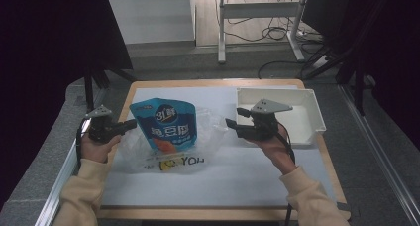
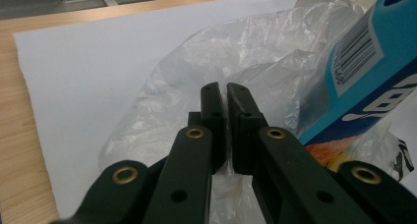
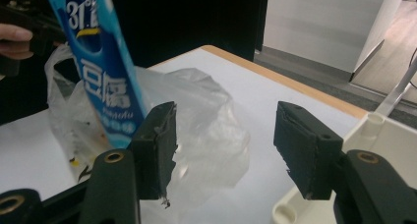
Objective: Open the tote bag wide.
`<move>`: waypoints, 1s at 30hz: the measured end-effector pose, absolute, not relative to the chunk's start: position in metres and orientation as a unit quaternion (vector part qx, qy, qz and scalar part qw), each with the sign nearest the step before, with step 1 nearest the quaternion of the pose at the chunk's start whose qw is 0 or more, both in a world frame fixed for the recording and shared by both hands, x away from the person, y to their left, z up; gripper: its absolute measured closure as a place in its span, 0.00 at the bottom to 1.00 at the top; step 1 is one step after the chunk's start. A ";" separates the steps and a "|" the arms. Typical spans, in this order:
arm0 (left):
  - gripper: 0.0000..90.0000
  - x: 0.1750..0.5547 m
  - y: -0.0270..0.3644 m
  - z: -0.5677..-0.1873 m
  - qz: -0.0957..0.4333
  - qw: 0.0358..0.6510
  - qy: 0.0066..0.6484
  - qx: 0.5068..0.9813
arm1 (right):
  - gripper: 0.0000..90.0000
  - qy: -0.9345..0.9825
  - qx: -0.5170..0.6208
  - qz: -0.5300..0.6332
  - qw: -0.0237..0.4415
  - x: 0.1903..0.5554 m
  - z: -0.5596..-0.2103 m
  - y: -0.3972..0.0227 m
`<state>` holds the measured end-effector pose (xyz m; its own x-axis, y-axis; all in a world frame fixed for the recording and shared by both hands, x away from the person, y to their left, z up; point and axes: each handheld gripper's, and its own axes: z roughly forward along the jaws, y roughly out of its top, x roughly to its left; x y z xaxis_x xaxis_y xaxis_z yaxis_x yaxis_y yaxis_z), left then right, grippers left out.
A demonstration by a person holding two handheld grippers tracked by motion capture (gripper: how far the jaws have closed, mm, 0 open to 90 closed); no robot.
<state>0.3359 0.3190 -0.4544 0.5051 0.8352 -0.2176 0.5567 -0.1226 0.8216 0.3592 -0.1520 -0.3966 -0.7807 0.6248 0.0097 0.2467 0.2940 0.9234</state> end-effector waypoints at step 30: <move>0.97 0.337 0.321 -0.456 0.149 0.466 0.474 0.732 | 0.45 0.831 0.286 0.462 0.119 0.440 -0.421 -0.081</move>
